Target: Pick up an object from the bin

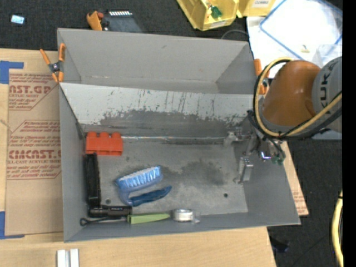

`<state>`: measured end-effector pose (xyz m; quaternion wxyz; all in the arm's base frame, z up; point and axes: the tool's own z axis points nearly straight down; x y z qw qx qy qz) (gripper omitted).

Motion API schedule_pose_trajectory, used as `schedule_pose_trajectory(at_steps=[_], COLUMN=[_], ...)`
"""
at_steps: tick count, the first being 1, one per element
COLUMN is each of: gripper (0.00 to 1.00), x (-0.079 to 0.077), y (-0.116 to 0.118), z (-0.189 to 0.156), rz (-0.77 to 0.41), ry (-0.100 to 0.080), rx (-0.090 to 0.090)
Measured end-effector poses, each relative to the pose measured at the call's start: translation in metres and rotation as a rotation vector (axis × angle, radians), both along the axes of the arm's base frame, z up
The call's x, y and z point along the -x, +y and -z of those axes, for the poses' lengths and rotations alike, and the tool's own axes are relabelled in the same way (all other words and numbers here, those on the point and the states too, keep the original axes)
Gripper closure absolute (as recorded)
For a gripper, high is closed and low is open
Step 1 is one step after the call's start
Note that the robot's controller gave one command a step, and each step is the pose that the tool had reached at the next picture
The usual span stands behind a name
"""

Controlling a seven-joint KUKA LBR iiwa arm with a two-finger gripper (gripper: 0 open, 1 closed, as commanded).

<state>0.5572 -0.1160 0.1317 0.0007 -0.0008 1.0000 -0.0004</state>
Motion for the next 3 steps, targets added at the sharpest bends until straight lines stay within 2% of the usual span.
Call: schedule_pose_trajectory(at_steps=[1, 2, 3], gripper=[1.00, 1.00, 1.00], x=[0.000, 0.000, 0.008], y=[0.000, 0.000, 0.038], z=[0.000, 0.000, 0.028], rz=[0.000, 0.000, -0.091], ry=[0.000, 0.000, -0.003], rx=[0.000, 0.000, 0.002])
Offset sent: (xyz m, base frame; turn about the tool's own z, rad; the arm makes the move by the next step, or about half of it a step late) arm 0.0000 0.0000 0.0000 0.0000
